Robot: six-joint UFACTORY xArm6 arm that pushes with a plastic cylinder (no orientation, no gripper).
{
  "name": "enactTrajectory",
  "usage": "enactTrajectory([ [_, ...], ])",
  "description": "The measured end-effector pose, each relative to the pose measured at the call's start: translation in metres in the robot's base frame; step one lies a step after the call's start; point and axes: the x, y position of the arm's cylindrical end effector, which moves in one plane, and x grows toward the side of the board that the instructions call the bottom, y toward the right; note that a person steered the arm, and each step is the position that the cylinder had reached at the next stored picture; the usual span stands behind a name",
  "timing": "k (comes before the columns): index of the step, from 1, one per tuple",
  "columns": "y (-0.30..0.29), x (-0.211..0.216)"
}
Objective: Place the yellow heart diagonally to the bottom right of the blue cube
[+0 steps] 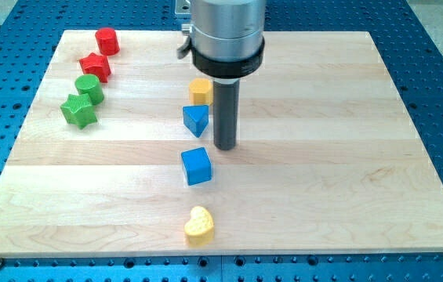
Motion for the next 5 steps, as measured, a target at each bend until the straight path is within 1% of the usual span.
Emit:
enactTrajectory([
  [1,0.021,0.008],
  [2,0.082,0.088],
  [3,0.05,0.141],
  [4,-0.003,0.151],
  [5,-0.07,0.155],
])
